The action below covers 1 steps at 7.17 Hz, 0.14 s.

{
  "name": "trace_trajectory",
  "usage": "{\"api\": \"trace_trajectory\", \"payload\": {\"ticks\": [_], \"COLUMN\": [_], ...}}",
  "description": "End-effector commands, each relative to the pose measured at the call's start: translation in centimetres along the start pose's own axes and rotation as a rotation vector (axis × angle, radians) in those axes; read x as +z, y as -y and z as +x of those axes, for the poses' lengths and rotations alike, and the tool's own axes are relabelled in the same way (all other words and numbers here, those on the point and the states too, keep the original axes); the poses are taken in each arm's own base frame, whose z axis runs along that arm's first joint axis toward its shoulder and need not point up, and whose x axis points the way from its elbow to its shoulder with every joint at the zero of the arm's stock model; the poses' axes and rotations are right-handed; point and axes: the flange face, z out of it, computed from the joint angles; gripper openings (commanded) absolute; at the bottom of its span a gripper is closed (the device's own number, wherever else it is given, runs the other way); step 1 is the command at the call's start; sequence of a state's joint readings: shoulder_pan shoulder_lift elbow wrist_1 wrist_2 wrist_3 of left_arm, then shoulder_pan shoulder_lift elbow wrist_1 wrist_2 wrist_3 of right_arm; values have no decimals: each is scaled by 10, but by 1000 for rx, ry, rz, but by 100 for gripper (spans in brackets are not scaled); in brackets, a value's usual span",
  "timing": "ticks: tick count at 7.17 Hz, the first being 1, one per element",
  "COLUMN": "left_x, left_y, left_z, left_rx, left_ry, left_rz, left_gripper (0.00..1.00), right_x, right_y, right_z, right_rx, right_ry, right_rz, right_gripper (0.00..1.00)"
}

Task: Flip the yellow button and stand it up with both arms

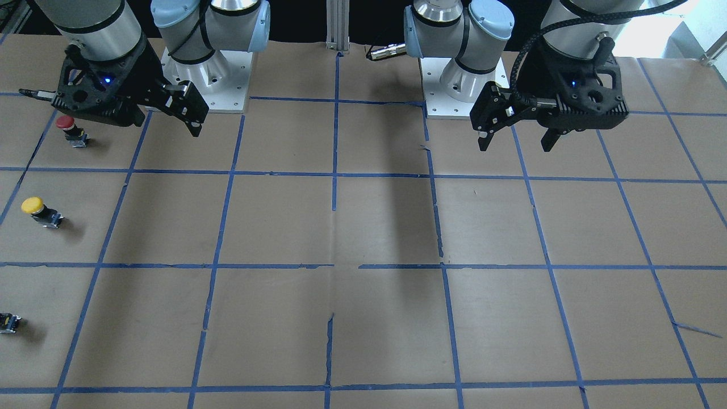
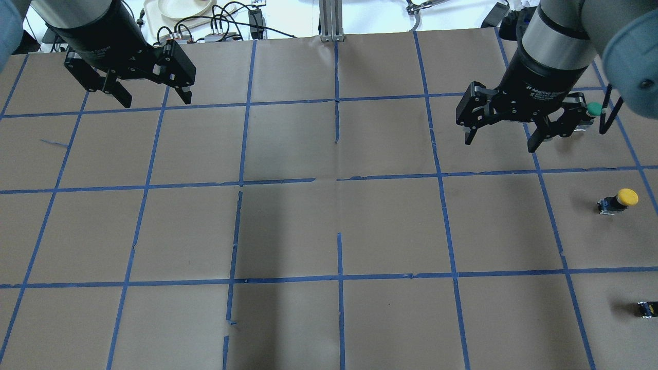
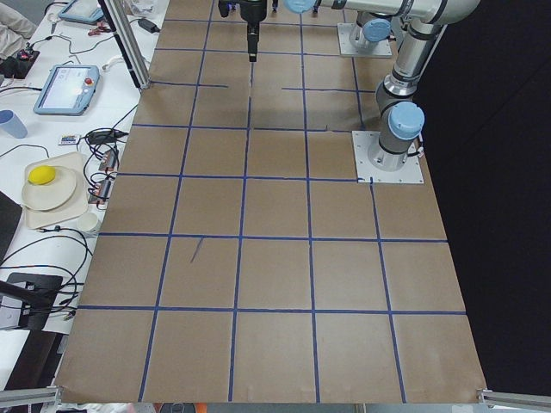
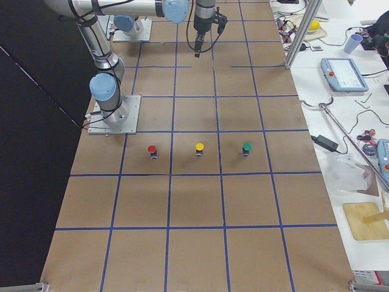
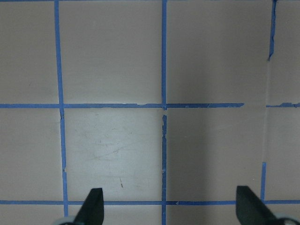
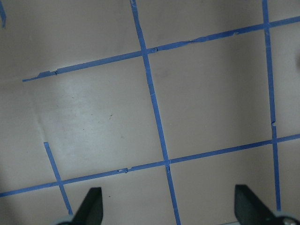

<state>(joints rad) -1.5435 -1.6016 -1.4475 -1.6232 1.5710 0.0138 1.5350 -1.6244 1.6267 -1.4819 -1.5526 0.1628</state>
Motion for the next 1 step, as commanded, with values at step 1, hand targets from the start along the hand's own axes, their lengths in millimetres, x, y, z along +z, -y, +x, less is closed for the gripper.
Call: {"api": "trace_trajectory", "payload": {"ticks": [1], "left_x": [0], "left_y": [0], "left_z": [0], "left_rx": [0], "left_ry": [0], "left_rz": [0], "left_gripper": [100], "right_x": [-2], "right_y": [-1], "right_z": [0], "right_rx": [1], "right_ry": [7], "right_rz": [3], "right_gripper": [100]}}
